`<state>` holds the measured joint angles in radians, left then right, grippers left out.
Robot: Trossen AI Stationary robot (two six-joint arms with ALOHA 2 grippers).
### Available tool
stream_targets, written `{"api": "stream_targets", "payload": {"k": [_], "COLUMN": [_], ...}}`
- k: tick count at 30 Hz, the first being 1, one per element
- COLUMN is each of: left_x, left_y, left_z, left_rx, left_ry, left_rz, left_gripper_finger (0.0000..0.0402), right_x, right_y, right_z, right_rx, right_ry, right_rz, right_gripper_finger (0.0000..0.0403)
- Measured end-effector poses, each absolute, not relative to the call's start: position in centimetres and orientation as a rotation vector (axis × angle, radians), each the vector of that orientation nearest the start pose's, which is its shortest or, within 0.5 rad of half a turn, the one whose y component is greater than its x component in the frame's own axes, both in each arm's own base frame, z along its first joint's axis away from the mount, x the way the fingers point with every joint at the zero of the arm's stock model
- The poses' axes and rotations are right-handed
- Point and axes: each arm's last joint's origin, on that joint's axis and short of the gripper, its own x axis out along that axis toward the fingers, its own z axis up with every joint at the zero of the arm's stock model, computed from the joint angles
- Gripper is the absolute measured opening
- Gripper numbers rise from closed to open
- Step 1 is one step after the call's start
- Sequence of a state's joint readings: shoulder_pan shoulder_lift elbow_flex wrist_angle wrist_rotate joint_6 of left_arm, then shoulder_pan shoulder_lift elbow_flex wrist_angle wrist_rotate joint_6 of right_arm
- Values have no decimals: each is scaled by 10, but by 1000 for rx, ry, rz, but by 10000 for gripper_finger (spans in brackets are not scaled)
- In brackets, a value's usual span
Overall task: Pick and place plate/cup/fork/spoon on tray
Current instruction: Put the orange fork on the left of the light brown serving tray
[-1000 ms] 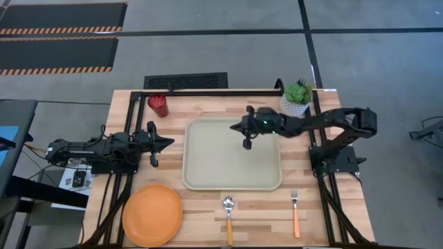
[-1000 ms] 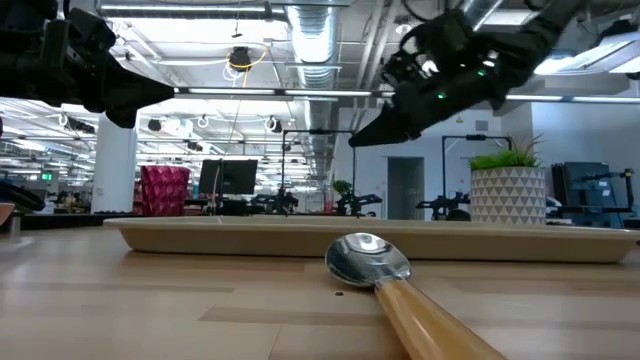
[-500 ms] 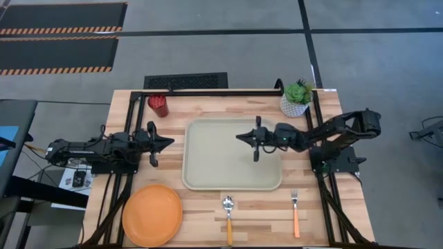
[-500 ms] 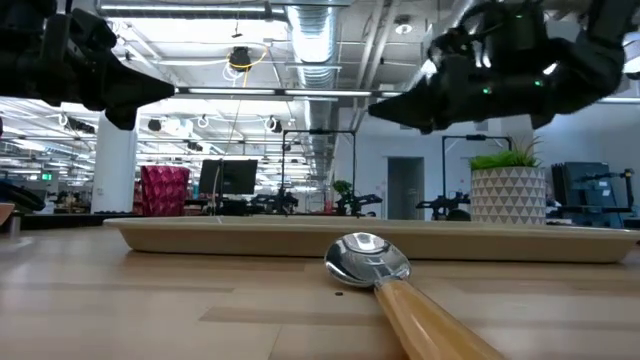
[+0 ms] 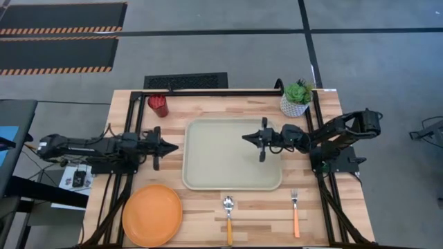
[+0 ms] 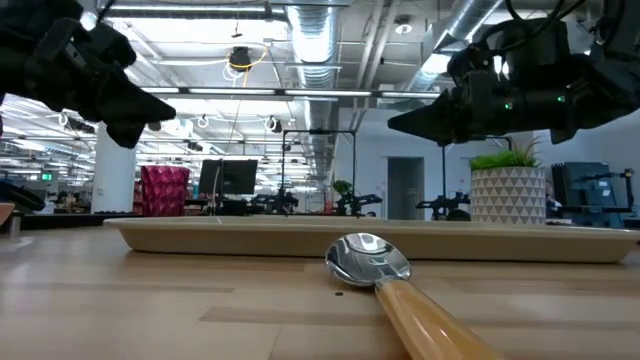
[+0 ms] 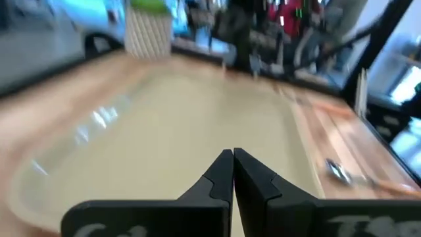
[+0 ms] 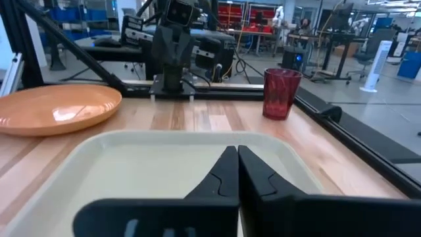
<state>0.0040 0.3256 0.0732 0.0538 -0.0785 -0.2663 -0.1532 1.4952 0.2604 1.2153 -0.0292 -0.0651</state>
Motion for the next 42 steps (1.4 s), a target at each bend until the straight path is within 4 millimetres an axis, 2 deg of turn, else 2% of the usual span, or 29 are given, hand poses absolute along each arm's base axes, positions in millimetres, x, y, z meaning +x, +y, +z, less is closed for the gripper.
{"api": "stream_targets", "payload": {"k": [7, 12, 16, 21, 28, 35, 42], "left_x": [137, 150, 156, 159, 169, 183, 201], "left_y": [1, -1, -1, -1, -5, -14, -17], "left_z": [173, 168, 160, 153, 154, 152, 147], "left_rx": [-277, -300, -305, -286, -242, -213, -181], "left_ry": [334, 438, 509, 557, 497, 429, 317], "left_rz": [58, 22, 32, 34, -26, -69, -55], "left_gripper_finger": [0, 0, 0, 0, 0, 0, 0], "right_x": [230, 230, 231, 240, 254, 257, 238], "right_y": [-35, -33, -24, -6, 19, 50, 97], "right_z": [151, 150, 148, 147, 148, 175, 202], "right_rx": [-73, -63, -48, -29, 49, 178, 422], "right_ry": [33, 42, 64, 134, 302, 512, 636], "right_rz": [-123, -115, -82, -102, -120, -150, -151], "right_gripper_finger": [7, 8, 7, 7, 8, 10, 26]}}
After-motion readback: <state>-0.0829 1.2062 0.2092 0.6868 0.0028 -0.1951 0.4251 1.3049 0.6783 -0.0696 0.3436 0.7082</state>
